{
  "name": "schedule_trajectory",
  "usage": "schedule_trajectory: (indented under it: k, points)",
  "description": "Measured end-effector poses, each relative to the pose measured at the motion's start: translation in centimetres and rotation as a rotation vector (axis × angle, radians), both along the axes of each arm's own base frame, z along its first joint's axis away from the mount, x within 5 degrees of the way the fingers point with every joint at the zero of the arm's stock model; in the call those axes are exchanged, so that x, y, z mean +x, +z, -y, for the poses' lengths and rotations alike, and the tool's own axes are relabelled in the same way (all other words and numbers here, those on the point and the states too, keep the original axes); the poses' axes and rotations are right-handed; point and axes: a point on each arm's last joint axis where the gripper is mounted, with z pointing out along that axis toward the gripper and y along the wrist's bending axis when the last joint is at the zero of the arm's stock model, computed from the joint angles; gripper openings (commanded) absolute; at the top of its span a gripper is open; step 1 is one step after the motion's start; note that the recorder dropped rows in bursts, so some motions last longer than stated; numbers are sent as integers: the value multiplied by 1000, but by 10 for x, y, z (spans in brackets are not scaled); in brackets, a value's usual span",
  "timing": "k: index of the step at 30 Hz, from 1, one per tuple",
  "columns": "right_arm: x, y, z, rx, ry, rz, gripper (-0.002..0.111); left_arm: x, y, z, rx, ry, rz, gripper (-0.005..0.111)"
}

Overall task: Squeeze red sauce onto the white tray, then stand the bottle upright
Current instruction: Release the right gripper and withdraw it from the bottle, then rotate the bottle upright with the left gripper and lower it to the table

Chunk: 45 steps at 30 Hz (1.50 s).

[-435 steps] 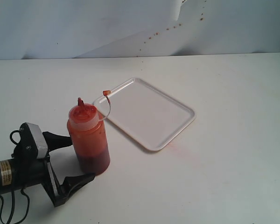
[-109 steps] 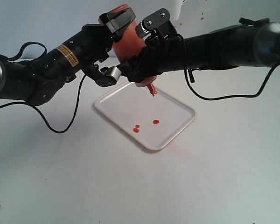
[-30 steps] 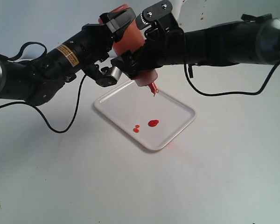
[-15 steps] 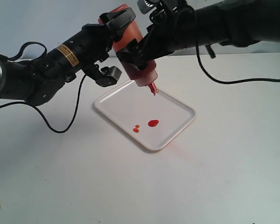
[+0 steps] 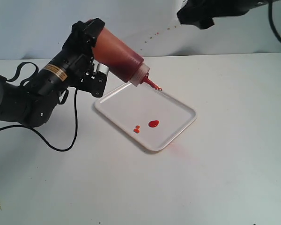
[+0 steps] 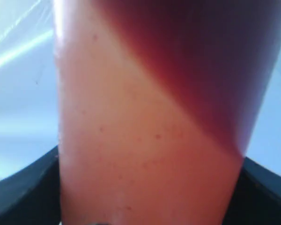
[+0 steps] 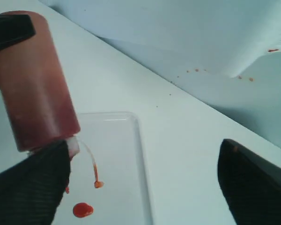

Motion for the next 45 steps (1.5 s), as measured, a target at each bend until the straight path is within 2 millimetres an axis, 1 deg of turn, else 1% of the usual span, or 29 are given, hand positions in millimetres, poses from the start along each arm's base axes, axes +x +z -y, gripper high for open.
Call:
schedule_trajectory:
  k: [4, 8, 11, 16, 19, 22, 28, 29, 31, 32, 33, 37, 39, 41, 42, 45]
  points:
    - [-7, 0, 15, 22, -53, -20, 58, -10, -6, -7, -113, 25, -22, 0]
    - [-15, -16, 25, 22, -94, -52, 49, -21, -22, -18, -160, 91, -95, 0]
    - [-21, -30, 29, 33, -124, -65, 44, -30, -34, -27, -270, 150, -186, 0]
    - [-35, -51, 31, 116, -176, -114, 43, -44, -49, -36, -513, 193, -334, 0]
    - [-47, -67, 34, 141, -204, -150, 43, -50, -54, -39, -669, 196, -412, 0]
    - [-57, -77, 36, 176, -235, -175, 43, -56, -59, -40, -808, 200, -478, 0]
    - [-78, -84, 38, 233, -249, -198, 43, -67, -67, -42, -1039, 198, -604, 0]
    - [-84, -86, 38, 243, -238, -207, 43, -70, -69, -42, -1124, 193, -644, 0]
    - [-91, -90, 35, 253, -191, -232, 43, -74, -72, -41, -1211, 177, -702, 0]
    - [-93, -90, 34, 255, -173, -237, 43, -75, -72, -40, -1228, 170, -720, 0]
    - [-97, -93, 30, 260, -120, -256, 43, -79, -74, -37, -1264, 140, -773, 0]
    - [-109, -106, 22, 277, 24, -269, 43, -92, -72, -32, -1399, 74, -921, 0]
    - [-114, -110, 20, 279, 80, -246, 43, -99, -63, -32, -1463, 52, -948, 0]
    - [-117, -112, 17, 299, 134, -227, 43, -108, -48, -33, -1495, 8, -952, 0]
    - [-119, -111, 14, 315, 167, -221, 43, -114, -40, -34, -1507, -18, -957, 0]
    - [-123, -108, 10, 336, 253, -197, 43, -133, -26, -39, -1540, -55, -970, 0]
